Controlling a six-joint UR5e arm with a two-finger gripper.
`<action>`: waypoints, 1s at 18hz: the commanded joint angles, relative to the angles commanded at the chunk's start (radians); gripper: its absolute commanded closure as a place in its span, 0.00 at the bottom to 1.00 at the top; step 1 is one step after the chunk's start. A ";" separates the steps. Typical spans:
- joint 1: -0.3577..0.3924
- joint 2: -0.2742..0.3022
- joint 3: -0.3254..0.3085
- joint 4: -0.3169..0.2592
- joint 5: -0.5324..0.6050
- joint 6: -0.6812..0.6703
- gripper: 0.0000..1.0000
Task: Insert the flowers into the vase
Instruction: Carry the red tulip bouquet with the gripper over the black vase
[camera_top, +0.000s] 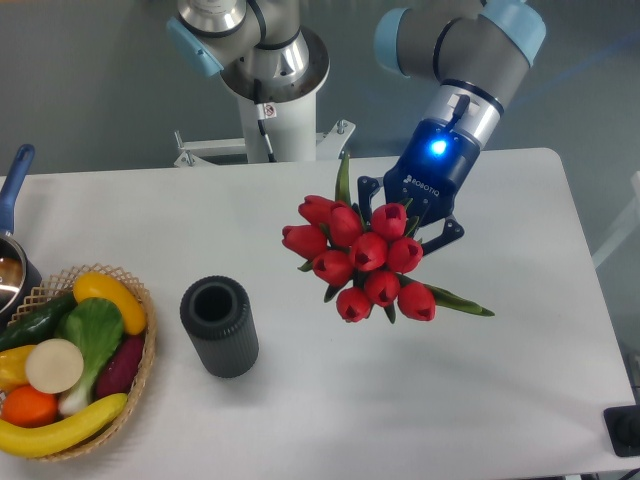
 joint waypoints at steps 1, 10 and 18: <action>-0.002 -0.002 0.000 0.002 0.000 0.002 0.86; -0.032 -0.029 -0.011 0.017 -0.099 0.057 0.86; -0.126 -0.074 -0.015 0.025 -0.299 0.156 0.86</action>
